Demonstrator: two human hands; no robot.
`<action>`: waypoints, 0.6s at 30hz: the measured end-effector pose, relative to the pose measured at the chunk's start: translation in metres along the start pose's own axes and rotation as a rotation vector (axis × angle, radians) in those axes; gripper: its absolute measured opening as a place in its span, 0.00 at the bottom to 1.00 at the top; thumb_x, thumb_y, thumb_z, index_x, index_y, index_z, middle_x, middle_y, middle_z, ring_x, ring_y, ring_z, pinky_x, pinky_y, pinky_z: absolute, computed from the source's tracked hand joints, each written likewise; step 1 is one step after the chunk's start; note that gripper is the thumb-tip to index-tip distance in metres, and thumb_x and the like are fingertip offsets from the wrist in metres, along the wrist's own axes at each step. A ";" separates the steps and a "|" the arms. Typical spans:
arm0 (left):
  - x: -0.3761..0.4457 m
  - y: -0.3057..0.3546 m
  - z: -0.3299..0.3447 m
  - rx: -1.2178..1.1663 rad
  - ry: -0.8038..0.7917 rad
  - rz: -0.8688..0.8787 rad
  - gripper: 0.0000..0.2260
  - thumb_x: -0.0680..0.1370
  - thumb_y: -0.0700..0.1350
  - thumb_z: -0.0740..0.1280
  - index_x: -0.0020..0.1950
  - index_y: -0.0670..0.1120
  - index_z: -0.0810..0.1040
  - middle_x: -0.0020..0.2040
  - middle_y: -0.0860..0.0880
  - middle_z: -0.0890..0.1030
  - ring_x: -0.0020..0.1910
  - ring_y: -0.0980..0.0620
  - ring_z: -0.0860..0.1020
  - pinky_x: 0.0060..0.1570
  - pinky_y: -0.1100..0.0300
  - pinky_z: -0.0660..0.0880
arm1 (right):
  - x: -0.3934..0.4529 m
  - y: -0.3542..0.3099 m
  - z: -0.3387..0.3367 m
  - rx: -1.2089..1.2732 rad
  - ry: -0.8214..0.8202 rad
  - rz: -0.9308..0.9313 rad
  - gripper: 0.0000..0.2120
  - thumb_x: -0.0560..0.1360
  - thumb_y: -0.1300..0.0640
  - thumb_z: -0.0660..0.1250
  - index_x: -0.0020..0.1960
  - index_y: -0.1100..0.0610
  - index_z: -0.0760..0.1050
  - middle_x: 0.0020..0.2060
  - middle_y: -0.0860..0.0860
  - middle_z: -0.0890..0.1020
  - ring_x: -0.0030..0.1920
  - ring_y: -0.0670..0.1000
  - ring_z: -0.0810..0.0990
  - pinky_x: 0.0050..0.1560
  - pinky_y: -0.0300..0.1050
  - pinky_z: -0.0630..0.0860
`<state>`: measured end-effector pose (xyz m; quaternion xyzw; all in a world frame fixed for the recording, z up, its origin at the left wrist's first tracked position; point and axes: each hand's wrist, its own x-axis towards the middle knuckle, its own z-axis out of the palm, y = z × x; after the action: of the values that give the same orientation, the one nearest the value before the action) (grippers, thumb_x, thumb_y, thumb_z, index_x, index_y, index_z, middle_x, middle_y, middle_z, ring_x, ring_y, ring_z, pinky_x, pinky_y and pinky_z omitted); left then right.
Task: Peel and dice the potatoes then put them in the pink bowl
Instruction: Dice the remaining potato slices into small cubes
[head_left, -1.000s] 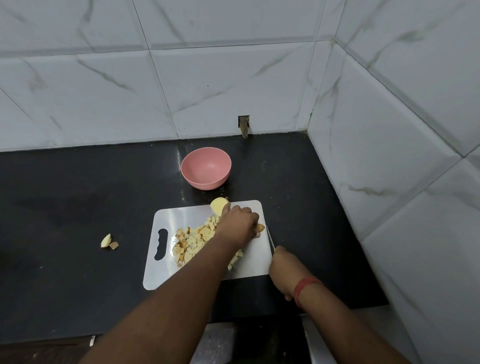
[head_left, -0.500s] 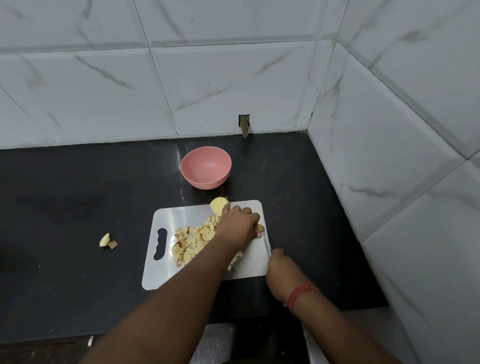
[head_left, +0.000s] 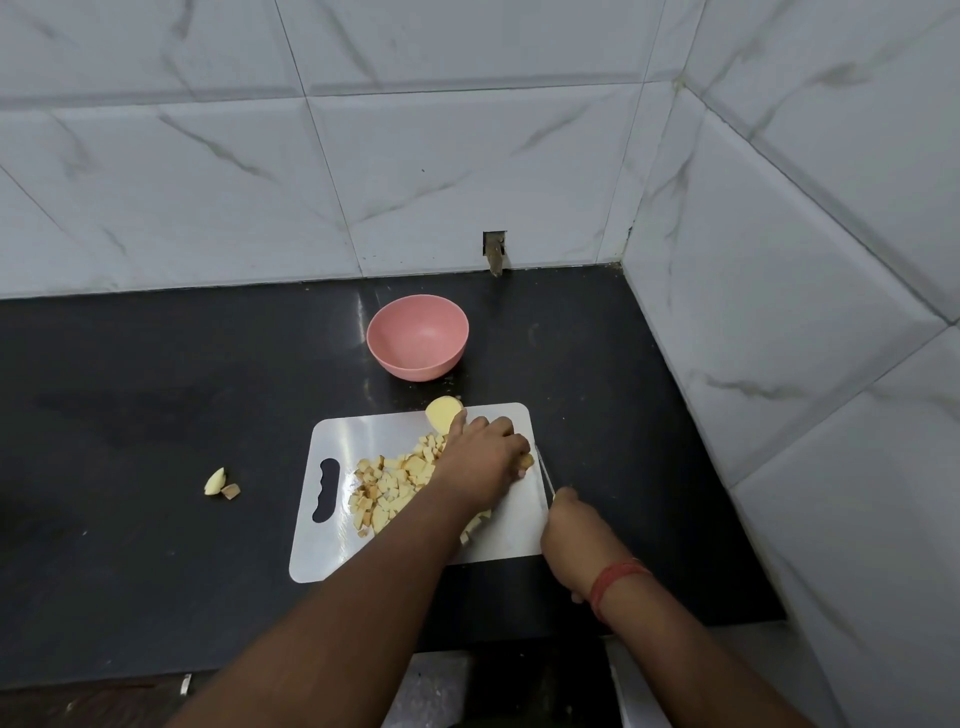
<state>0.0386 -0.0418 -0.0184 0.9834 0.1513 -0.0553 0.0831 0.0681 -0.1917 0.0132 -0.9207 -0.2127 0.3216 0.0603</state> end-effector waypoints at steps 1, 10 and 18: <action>0.000 0.000 0.000 0.000 -0.002 0.003 0.16 0.80 0.49 0.67 0.68 0.54 0.77 0.66 0.51 0.76 0.65 0.48 0.73 0.77 0.41 0.54 | 0.000 -0.002 0.001 -0.009 -0.005 0.003 0.27 0.78 0.68 0.55 0.75 0.63 0.53 0.63 0.60 0.74 0.58 0.58 0.79 0.53 0.50 0.78; 0.001 0.003 0.004 -0.128 0.080 -0.084 0.09 0.79 0.46 0.68 0.59 0.50 0.82 0.55 0.51 0.80 0.56 0.51 0.76 0.78 0.46 0.52 | 0.003 -0.009 0.000 -0.237 -0.081 -0.261 0.13 0.80 0.62 0.59 0.64 0.62 0.67 0.55 0.59 0.79 0.48 0.56 0.80 0.43 0.46 0.76; 0.002 0.004 0.006 -0.094 0.087 -0.101 0.07 0.79 0.48 0.69 0.55 0.50 0.83 0.52 0.51 0.81 0.53 0.52 0.76 0.76 0.47 0.57 | 0.008 -0.022 -0.007 -1.389 -0.288 -0.607 0.14 0.79 0.41 0.61 0.51 0.51 0.74 0.46 0.47 0.78 0.43 0.51 0.75 0.58 0.46 0.66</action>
<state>0.0412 -0.0457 -0.0239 0.9710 0.2068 -0.0097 0.1195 0.0706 -0.1685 0.0192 -0.5977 -0.6147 0.2004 -0.4741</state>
